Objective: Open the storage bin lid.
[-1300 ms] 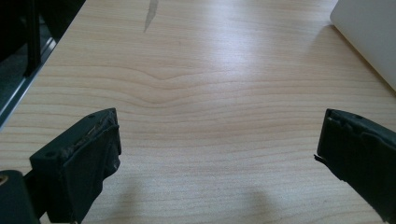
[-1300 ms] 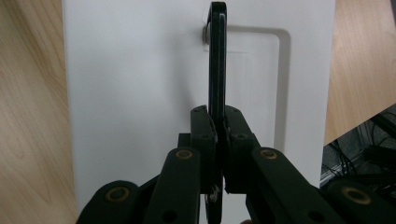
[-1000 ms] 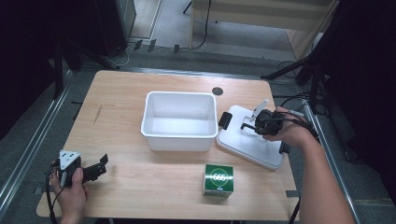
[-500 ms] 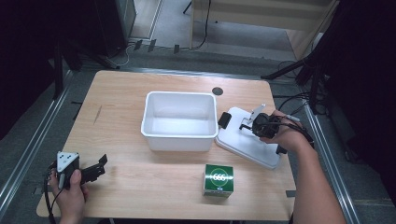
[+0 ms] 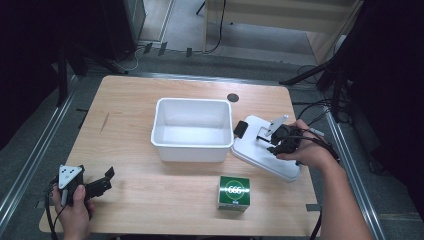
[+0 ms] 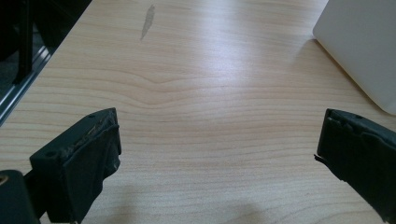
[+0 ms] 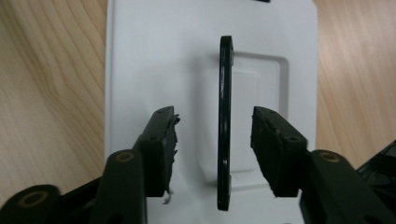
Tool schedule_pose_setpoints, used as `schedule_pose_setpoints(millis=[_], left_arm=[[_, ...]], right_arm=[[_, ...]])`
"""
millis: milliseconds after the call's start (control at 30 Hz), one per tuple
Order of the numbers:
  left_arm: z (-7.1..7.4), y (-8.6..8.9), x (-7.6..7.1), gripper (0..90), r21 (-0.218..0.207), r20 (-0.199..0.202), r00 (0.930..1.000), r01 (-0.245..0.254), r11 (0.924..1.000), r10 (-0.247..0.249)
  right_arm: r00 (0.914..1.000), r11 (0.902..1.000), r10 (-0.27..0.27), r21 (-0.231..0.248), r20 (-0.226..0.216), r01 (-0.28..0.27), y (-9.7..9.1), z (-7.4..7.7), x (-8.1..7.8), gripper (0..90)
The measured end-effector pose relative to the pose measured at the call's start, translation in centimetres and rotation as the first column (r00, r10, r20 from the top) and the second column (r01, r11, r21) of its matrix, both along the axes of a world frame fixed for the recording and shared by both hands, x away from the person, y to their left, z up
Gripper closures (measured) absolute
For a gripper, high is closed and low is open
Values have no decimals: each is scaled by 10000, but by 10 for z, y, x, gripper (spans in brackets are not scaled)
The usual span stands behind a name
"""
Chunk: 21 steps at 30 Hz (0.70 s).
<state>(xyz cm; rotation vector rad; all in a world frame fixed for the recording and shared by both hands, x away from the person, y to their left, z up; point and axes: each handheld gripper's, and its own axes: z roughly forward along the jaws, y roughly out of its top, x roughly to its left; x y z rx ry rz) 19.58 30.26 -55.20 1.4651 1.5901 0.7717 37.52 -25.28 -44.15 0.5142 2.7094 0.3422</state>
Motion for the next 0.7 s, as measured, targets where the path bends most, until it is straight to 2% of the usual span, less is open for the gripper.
schedule_pose_setpoints(millis=[100, 333, 433, 500, 567, 700], left_arm=[[0, -1, 1, 1, 89, -28, 10000, 21, 10000, -21], [0, -2, 0, 1, 143, -1, 10000, 79, 9999, -79], [0, -2, 0, 1, 168, 4, 10000, 70, 9998, -70], [0, -2, 0, 1, 178, -5, 10000, 73, 9998, -73], [0, -2, 0, 1, 184, 6, 10000, 67, 9998, -68], [0, -2, 0, 1, 178, 40, 10000, 58, 9998, -59]], right_arm=[[10000, 9998, -7, 187, -53, 8, 2, 13, -7, 369], [9997, 9999, -78, 97, -228, 80, 5, 27, -29, 135], [9983, 9986, -181, 494, -548, 209, 6, 29, -38, 102], [9958, 9976, -64, 675, -918, 127, 8, 30, -43, 38], [9922, 9968, 126, 796, -1239, -27, 14, 32, -52, 13], [9924, 9958, 270, 897, -1201, -162, 21, 33, -60, 13]])
